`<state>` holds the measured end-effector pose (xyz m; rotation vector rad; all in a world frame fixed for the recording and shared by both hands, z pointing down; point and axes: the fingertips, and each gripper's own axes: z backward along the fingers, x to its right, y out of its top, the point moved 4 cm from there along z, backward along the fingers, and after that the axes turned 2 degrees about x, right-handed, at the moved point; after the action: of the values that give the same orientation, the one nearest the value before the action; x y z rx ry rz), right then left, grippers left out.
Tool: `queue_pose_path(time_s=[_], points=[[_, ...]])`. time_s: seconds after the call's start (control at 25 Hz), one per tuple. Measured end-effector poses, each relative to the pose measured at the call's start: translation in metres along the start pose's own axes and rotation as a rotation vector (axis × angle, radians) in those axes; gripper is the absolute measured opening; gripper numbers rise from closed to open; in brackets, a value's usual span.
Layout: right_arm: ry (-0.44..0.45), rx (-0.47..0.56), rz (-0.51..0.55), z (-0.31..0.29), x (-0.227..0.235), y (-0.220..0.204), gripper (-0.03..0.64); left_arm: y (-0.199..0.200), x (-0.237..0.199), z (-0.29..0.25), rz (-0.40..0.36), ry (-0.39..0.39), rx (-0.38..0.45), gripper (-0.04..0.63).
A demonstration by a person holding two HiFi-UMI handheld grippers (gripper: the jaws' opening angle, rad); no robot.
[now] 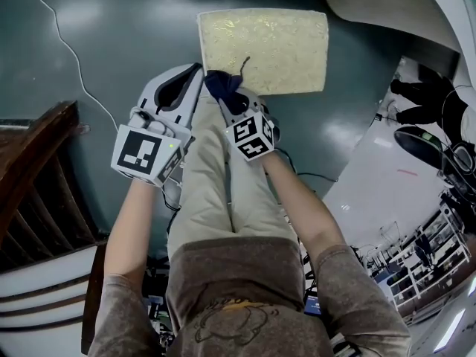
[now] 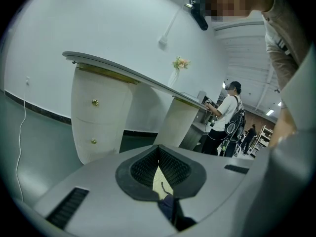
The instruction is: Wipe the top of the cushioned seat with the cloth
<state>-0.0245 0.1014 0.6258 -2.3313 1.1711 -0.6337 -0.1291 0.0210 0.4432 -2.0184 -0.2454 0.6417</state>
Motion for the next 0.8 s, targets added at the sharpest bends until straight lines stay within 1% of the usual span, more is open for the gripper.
queue_pose_path(time_s=[0.16,0.4,0.8], points=[[-0.006,0.009,-0.004,0.007,0.007,-0.002,0.1,0.005,0.007,-0.005,-0.016,-0.019,-0.009,0.017],[-0.029,0.016,-0.025,0.014,0.033,-0.021,0.1,-0.001,0.015,-0.027,-0.028,-0.048,-0.018,0.017],[-0.093,0.025,-0.075,0.037,0.065,-0.041,0.101,-0.002,0.034,-0.042,-0.043,-0.095,-0.042,0.017]])
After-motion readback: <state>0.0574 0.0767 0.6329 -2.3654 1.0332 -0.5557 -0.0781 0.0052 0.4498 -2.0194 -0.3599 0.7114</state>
